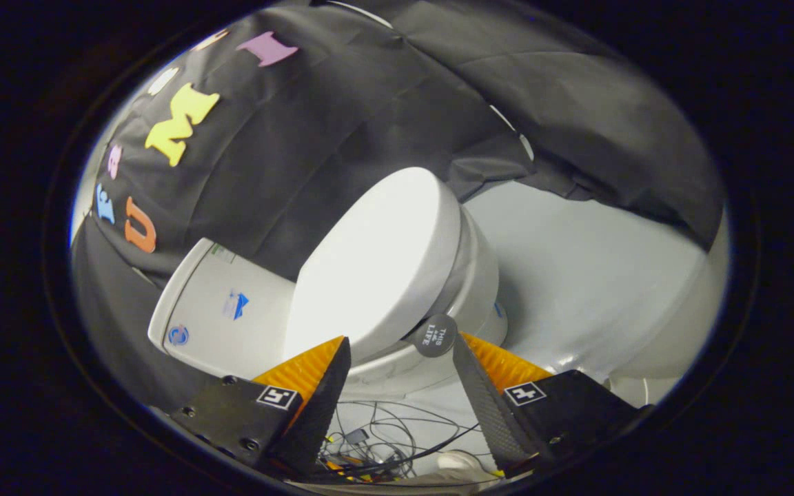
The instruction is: Open the toilet lid.
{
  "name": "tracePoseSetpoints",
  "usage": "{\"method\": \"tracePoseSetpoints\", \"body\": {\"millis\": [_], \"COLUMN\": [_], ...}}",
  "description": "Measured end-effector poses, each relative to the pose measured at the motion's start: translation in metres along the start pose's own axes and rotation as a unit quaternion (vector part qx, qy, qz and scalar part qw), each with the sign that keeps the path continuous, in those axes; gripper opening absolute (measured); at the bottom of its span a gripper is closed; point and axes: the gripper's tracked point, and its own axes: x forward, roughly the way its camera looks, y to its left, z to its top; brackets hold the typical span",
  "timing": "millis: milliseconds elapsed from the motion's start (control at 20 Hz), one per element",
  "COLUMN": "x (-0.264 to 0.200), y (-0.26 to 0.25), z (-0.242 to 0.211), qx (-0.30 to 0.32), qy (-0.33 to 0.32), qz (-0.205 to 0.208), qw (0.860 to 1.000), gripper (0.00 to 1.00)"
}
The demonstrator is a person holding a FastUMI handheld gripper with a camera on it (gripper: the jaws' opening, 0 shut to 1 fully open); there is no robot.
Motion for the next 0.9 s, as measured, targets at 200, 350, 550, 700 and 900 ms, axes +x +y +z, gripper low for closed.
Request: {"method": "tracePoseSetpoints", "body": {"millis": [200, 350, 550, 700, 900], "x": [0.016, 0.026, 0.03, 0.036, 0.041], "y": [-0.013, -0.017, -0.015, -0.023, -0.022], "z": [-0.002, -0.007, -0.001, 0.0, -0.004], "qx": [0.051, 0.082, 0.133, 0.189, 0.219], "qy": [0.021, 0.033, 0.042, 0.045, 0.052], "qz": [-0.007, -0.001, 0.034, 0.036, 0.058], "qw": [0.998, 0.996, 0.99, 0.98, 0.973], "gripper": [0.94, 0.9, 0.8, 0.71, 0.56]}}
